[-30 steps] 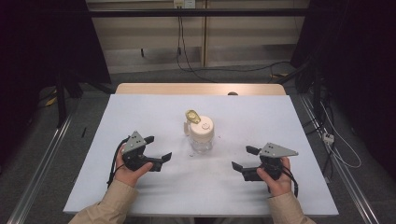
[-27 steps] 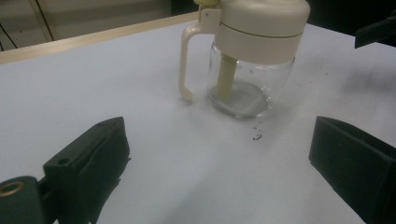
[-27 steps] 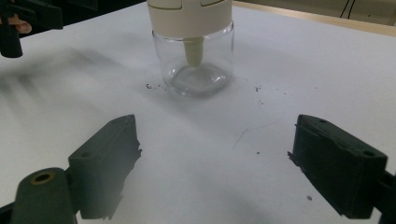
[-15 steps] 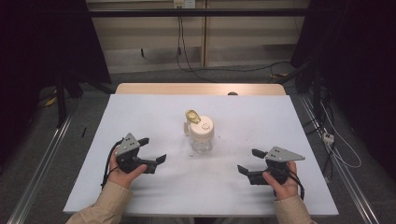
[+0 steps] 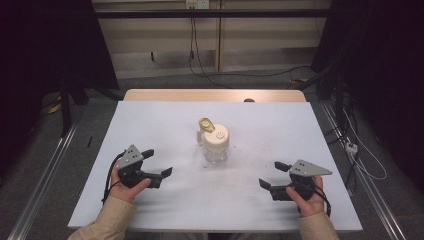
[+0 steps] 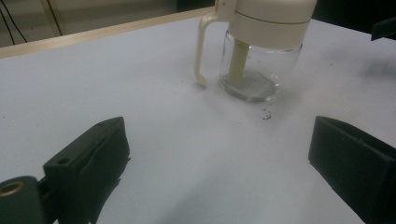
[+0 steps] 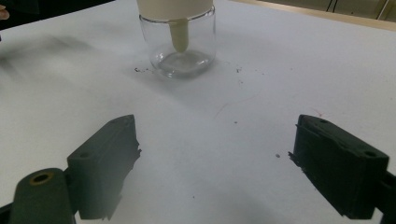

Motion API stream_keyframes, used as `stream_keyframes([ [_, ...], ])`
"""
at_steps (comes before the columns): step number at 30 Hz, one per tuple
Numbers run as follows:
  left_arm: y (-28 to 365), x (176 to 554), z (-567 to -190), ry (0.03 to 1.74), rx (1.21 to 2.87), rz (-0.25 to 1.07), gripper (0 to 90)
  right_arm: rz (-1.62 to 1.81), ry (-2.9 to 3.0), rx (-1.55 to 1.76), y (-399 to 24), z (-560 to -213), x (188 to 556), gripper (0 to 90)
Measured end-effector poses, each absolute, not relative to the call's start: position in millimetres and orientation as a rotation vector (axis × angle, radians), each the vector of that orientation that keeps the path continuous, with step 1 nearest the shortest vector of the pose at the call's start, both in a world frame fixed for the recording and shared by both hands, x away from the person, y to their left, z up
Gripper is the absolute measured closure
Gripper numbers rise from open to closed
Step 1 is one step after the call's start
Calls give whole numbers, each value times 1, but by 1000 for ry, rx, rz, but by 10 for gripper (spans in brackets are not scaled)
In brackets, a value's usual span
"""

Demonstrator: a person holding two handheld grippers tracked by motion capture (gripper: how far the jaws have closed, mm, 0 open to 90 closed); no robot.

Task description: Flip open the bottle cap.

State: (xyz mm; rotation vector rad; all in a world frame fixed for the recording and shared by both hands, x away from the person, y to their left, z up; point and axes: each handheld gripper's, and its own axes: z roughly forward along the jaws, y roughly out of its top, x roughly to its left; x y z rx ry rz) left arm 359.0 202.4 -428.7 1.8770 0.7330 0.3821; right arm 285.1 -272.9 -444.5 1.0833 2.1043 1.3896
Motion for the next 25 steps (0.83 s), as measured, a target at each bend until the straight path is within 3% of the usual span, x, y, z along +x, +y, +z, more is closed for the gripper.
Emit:
stream_keyframes([
  [25, 220, 358, -432, 759, 1875, 375, 47, 1372, 2106, 1098, -274, -447, 285, 118],
])
